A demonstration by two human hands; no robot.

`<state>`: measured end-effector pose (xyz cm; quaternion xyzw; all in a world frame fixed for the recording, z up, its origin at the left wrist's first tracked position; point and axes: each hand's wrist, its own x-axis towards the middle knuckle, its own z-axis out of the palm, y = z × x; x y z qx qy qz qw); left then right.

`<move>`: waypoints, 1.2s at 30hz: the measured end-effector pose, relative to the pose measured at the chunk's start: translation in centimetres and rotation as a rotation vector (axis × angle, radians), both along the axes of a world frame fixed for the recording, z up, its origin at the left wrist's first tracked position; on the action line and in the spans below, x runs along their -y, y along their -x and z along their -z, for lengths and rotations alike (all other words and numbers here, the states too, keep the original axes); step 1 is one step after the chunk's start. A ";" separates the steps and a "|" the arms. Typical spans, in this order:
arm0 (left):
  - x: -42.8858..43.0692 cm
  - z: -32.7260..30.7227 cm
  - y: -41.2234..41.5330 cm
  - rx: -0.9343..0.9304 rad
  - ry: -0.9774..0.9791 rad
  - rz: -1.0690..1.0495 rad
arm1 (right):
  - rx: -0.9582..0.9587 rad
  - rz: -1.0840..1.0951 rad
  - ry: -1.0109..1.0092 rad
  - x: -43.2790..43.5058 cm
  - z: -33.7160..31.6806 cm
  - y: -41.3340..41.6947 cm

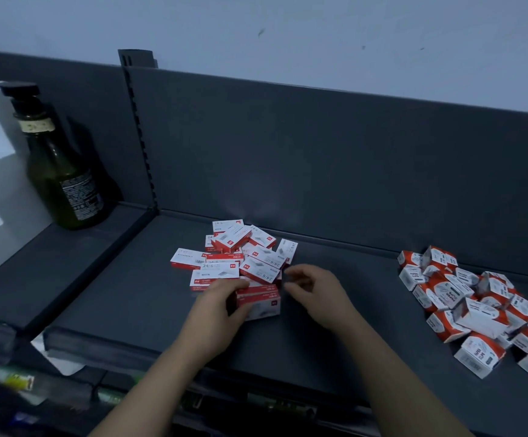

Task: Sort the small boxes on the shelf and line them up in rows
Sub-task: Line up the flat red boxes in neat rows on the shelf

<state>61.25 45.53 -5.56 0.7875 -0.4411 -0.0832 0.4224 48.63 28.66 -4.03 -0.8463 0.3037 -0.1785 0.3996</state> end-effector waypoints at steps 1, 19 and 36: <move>-0.5 -0.1 -0.4 -0.008 0.000 0.001 | 0.008 0.007 0.013 -0.3 -0.1 -0.8; 1.5 -0.4 0.4 -0.039 -0.093 0.050 | -0.401 0.049 0.042 1.9 -1.0 3.5; 4.2 -0.4 2.5 -0.015 -0.150 0.099 | -0.338 -0.021 -0.112 3.6 -0.9 5.3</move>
